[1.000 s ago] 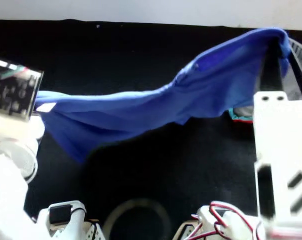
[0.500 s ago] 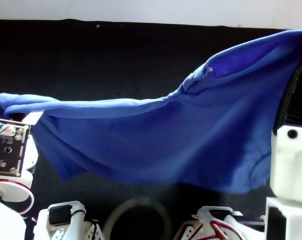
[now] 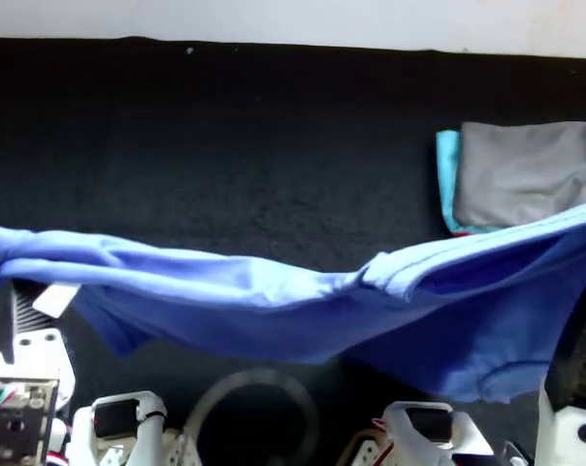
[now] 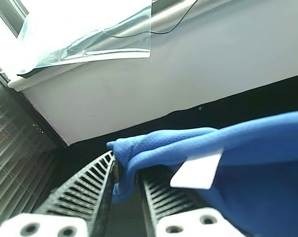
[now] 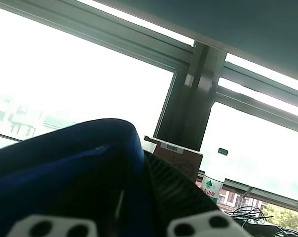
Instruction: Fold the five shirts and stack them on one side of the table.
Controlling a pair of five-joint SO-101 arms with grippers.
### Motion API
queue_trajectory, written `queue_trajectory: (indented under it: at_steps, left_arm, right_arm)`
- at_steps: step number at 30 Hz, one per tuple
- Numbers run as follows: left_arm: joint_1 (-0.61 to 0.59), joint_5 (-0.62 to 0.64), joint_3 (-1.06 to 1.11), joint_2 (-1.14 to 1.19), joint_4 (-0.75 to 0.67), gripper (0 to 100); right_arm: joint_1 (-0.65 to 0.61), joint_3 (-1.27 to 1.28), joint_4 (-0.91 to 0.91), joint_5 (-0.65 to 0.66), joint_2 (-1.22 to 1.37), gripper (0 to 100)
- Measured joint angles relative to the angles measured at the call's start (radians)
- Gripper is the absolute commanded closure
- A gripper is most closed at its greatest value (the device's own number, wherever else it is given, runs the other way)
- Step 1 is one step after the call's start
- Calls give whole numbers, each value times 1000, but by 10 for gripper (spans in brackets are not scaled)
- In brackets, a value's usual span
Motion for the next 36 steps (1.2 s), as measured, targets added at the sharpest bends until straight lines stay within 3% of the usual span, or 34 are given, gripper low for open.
queue_trajectory:
  at_steps: [25,30,33,36]
  left_arm:
    - [0,0,69,-157,11,992]
    - [0,0,117,-157,11,992]
    - [0,0,239,-157,3,992]
    - [2,2,405,-155,-92,992]
  right_arm:
    - [3,3,-37,0,-130,993]
    - [0,181,-117,0,-137,993]
    - [0,362,-163,0,-137,993]
    - [-2,605,-259,0,-135,993]
